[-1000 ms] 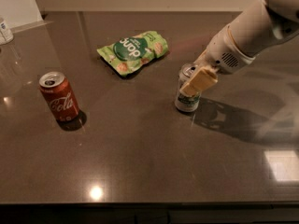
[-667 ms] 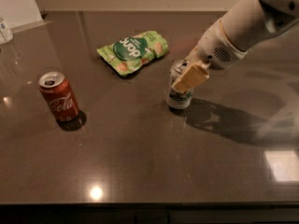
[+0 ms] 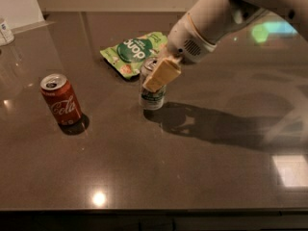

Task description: Move 7up can near coke can

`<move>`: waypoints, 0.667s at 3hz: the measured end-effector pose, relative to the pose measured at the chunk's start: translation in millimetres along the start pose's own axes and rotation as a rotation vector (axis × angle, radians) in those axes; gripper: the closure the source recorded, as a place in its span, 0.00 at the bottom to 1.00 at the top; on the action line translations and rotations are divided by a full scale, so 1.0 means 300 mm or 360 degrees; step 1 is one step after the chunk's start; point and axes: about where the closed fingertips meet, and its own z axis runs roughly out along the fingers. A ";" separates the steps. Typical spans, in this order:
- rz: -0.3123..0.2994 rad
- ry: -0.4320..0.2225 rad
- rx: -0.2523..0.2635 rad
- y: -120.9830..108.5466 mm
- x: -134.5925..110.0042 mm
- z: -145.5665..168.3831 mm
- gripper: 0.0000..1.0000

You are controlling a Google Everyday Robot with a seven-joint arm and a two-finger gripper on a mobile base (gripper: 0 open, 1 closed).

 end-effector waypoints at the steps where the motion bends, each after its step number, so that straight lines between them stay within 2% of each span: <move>1: -0.0061 -0.0044 -0.0076 0.022 -0.095 0.075 1.00; 2: -0.0103 -0.0073 -0.0126 0.040 -0.161 0.139 1.00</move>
Offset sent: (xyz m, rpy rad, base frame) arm 0.0059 0.0967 -0.0066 0.0775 0.0162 0.1430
